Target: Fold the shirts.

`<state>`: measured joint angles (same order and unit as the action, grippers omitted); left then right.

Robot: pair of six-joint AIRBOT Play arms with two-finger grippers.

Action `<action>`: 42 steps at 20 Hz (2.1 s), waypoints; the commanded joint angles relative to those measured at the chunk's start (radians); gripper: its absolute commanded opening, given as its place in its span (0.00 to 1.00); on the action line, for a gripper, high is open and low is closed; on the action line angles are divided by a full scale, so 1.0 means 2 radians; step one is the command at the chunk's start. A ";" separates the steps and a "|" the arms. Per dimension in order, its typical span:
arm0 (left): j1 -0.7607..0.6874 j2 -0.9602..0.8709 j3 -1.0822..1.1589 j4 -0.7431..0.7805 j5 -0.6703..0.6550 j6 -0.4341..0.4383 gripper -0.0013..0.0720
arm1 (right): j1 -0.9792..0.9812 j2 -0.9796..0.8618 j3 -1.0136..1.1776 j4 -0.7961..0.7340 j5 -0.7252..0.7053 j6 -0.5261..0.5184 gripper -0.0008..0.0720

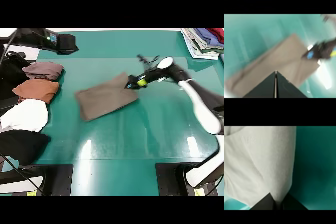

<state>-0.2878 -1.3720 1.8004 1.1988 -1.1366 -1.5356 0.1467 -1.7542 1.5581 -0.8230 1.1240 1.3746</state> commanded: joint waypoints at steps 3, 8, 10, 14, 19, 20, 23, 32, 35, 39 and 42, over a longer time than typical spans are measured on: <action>-0.046 0.000 0.000 0.008 0.022 0.005 0.06 | -0.210 0.147 -0.092 -0.111 -0.019 0.035 0.03; -0.046 0.000 0.000 0.001 0.036 -0.003 0.06 | -0.430 0.235 -0.171 -0.139 -0.061 0.064 0.03; -0.046 0.000 0.000 0.001 0.040 -0.005 0.06 | -0.497 0.258 -0.204 -0.139 -0.077 0.078 0.03; -0.046 0.000 0.000 0.001 0.040 -0.004 0.06 | -0.572 0.302 -0.270 -0.172 -0.097 0.127 0.03; -0.046 0.000 0.000 0.001 0.040 -0.004 0.06 | -0.527 0.347 -0.335 -0.228 -0.095 0.152 0.03; -0.046 0.000 0.000 0.001 0.040 -0.003 0.06 | -0.509 0.352 -0.342 -0.228 -0.094 0.151 0.05; -0.046 0.000 0.000 0.001 0.039 0.000 0.06 | -0.458 0.357 -0.336 -0.266 -0.066 0.150 0.75; -0.046 0.000 0.000 0.001 0.036 0.010 0.06 | -0.413 0.359 -0.178 -0.318 0.097 0.148 0.87; -0.046 0.000 0.000 0.004 0.034 0.009 0.06 | -0.321 0.359 -0.158 -0.224 0.096 0.127 0.87; -0.046 0.000 0.000 -0.001 0.052 0.009 0.06 | -0.159 0.359 -0.136 -0.219 0.093 0.127 0.87; -0.046 0.000 0.000 -0.001 0.076 0.009 0.06 | -0.064 0.359 -0.122 -0.219 0.082 0.103 0.35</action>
<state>-0.3798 -1.3720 1.8004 1.1995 -1.0286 -1.5177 -0.1555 -1.0367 1.2846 -1.2854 1.3037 1.6165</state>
